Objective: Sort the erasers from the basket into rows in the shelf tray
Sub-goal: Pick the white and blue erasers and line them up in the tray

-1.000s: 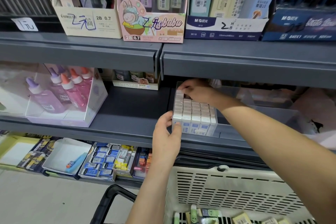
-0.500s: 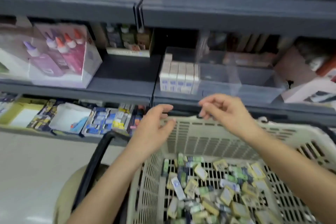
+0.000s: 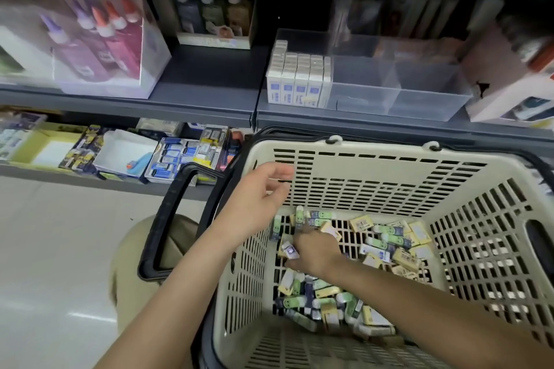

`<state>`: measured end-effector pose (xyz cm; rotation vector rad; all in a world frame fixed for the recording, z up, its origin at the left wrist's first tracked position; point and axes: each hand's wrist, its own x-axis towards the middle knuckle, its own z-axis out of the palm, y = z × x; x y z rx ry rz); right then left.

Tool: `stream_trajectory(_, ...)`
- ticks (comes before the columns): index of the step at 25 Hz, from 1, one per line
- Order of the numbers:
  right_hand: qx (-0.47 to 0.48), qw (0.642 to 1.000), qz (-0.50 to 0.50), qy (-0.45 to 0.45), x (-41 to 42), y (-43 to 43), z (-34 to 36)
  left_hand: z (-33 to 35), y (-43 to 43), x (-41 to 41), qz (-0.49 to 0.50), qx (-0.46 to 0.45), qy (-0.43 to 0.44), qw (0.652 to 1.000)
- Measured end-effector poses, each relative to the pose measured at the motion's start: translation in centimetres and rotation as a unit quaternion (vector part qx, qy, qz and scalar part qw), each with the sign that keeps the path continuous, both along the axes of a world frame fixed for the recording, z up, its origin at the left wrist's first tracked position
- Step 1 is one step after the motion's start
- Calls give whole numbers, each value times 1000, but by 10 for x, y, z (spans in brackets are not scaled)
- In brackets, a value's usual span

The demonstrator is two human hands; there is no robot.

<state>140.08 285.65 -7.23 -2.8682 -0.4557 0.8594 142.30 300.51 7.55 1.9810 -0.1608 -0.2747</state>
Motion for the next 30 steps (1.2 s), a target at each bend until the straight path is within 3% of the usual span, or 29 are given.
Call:
stream_trajectory(2, 36, 999, -22, 26, -4, -1, 4, -1, -1, 0, 1, -4, 13, 1000)
stream_trajectory(5, 169, 974, -139, 57, -4, -24, 28, 0, -5, -4, -15, 39, 71, 997)
stream_trajectory(8, 258, 943, -206, 34, -6, -50, 63, 1, -19, -12, -100, 169, 193, 961)
stream_trajectory(10, 334, 915, -226, 34, -9, -59, 85, 4, -41, -15, -122, 182, 274, 937)
stream_trajectory(13, 418, 874, -246, 25, -8, -74, 106, -1, -81, -14, -12, 21, 354, 935)
stream_trajectory(15, 444, 861, -247, 39, -6, -97, 110, -8, -99, -10, 62, -113, 391, 911)
stream_trajectory(17, 350, 907, -231, 31, -4, -129, 105, -16, -105, -7, 101, -172, 411, 890)
stream_trajectory(19, 140, 973, -173, 55, -7, -160, 88, -24, -106, -6, 116, -183, 421, 881)
stream_trajectory(22, -79, 981, -37, 173, -34, -167, 54, -33, -105, -8, 111, -165, 427, 882)
stream_trajectory(24, -93, 980, 7, 175, -47, -157, 38, -37, -104, -7, 112, -155, 421, 886)
stream_trajectory(27, 90, 979, -114, 141, -30, -153, 32, -39, -102, -3, 112, -161, 414, 889)
stream_trajectory(28, 96, 980, -143, 103, -22, -156, 32, -41, -102, -3, 114, -163, 416, 887)
stream_trajectory(30, -19, 995, -94, 16, -14, -159, 27, -46, -102, -3, 122, -162, 421, 884)
